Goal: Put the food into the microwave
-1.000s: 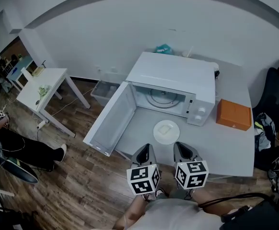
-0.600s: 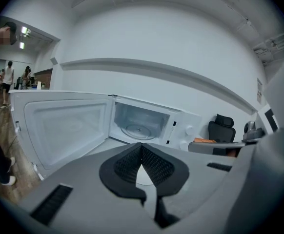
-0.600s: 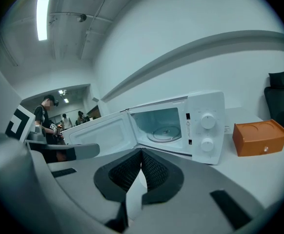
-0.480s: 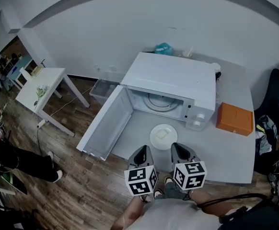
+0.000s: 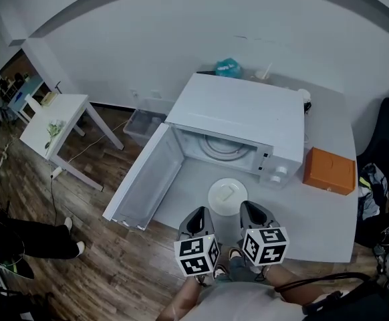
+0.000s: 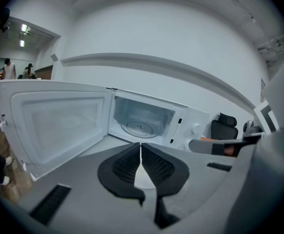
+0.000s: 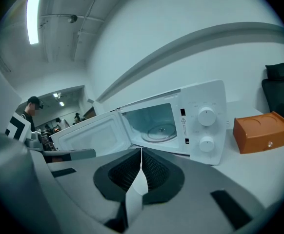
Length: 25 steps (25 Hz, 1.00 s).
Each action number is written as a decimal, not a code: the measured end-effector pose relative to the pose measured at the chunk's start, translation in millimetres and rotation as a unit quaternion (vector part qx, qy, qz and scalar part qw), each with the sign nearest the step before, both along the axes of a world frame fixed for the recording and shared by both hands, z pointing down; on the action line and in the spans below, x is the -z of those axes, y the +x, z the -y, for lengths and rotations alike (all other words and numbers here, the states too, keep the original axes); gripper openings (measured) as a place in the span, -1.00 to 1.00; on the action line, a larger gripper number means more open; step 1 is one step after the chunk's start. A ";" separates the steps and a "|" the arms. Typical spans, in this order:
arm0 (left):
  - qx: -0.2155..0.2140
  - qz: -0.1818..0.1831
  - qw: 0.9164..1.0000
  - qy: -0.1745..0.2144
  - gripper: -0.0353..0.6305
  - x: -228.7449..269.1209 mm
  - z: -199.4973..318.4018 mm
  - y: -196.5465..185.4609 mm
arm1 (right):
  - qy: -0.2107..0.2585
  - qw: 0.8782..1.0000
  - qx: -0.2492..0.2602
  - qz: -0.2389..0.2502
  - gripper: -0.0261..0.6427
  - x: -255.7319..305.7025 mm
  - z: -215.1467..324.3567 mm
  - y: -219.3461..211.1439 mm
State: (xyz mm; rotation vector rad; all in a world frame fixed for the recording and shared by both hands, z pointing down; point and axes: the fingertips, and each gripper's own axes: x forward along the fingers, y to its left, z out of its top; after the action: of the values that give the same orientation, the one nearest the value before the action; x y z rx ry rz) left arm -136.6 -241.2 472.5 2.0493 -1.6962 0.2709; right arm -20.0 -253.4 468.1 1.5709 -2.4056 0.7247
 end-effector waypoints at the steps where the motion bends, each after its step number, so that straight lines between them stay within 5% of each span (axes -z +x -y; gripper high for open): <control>1: -0.001 -0.002 1.000 -0.004 -0.88 -3.5 1.7 0.4 | -0.002 1.000 0.000 0.001 -0.87 -2.7 2.1 0.0; 8: -0.014 -0.021 0.999 -0.032 -0.66 -31.2 14.2 8.3 | -0.031 1.000 0.001 -0.001 -0.86 -31.6 13.7 3.0; 25: -0.005 -0.024 0.993 -0.112 -0.65 -134.6 55.0 1.6 | -0.101 0.994 -0.039 -0.014 -0.77 -124.7 51.4 29.4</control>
State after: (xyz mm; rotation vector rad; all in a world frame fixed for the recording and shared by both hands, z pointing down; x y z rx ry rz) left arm -135.1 -296.2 607.2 1.8864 -1.5513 0.3937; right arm 9.4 -304.7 592.8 1.5885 -2.1837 0.9222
